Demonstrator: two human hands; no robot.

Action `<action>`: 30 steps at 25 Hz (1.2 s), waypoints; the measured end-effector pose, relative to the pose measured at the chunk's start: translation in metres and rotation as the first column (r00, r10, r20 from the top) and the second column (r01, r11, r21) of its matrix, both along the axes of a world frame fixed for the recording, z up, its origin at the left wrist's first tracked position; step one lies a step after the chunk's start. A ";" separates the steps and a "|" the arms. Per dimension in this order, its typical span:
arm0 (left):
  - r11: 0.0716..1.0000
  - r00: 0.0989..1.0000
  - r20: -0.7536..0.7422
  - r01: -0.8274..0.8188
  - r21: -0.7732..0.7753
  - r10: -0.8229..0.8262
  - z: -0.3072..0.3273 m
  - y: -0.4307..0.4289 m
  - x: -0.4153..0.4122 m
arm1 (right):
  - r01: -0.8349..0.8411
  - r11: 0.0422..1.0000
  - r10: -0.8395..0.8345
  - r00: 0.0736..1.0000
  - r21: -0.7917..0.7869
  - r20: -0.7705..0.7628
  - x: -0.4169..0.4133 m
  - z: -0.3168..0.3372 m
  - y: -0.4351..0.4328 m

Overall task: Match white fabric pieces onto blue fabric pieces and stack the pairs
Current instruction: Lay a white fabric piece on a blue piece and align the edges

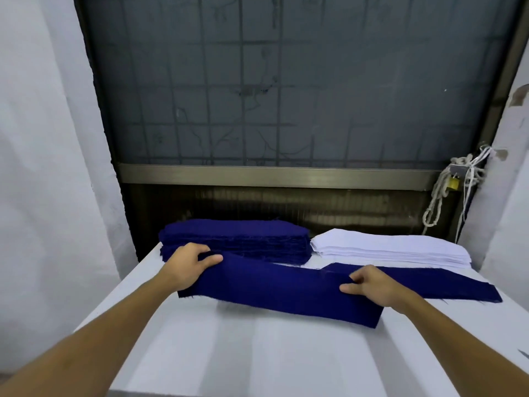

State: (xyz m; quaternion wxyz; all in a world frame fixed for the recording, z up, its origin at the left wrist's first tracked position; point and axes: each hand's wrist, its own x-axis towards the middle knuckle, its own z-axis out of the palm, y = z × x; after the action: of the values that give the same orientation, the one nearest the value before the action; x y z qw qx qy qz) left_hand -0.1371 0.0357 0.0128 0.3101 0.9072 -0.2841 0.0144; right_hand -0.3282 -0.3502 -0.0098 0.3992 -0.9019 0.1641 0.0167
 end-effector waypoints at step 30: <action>0.923 0.932 -0.048 -0.362 -0.133 0.359 -0.103 -0.028 -0.032 | 0.368 0.849 -0.253 0.914 -0.379 0.318 -0.037 -0.082 -0.025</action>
State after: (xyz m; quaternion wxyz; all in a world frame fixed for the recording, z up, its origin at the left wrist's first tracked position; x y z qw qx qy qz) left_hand -0.1694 0.0079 -0.0899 0.3678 0.9202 -0.1073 0.0807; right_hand -0.3656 -0.3754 -0.0917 0.2049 -0.9231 0.2555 -0.2017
